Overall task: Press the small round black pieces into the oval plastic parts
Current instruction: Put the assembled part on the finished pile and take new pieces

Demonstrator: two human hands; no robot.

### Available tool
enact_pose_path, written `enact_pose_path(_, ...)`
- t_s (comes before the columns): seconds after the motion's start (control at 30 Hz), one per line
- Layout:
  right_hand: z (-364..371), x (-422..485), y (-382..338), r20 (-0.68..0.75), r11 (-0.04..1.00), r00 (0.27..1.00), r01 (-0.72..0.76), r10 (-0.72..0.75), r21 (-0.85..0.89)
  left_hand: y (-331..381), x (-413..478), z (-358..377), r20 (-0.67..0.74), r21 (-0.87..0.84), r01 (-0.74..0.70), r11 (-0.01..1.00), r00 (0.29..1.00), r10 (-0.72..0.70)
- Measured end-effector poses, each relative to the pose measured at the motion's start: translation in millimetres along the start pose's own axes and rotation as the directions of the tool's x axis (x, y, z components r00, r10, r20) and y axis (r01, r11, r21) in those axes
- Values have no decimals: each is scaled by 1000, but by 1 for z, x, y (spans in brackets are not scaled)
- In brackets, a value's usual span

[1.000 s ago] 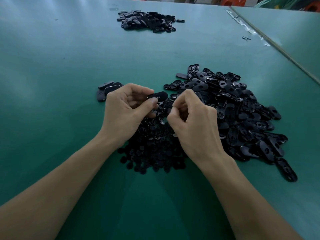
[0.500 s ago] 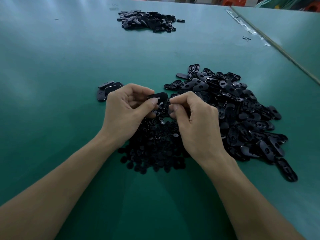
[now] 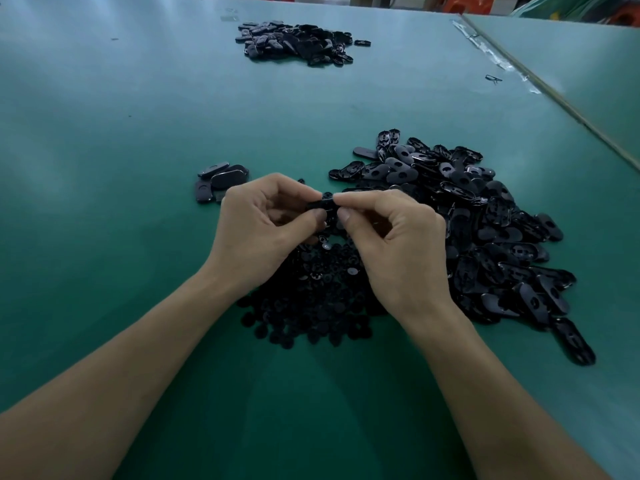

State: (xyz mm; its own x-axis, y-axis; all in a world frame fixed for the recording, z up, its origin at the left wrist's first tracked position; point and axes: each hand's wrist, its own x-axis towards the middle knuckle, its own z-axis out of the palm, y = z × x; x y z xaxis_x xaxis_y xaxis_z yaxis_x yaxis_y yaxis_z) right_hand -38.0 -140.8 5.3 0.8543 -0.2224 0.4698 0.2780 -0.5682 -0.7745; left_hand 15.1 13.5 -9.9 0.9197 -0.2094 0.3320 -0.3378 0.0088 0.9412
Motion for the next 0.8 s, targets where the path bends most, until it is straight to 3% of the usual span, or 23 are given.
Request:
enact_pose_path(0.2,4,-2,0,22,993,998,-67,65,99,0,0,1,27,54,-38,998,999,37)
enact_pose_path(0.8,3,-3,-2,55,993,994,-96,92,72,-2,0,1,45,71,-43,997,998,40)
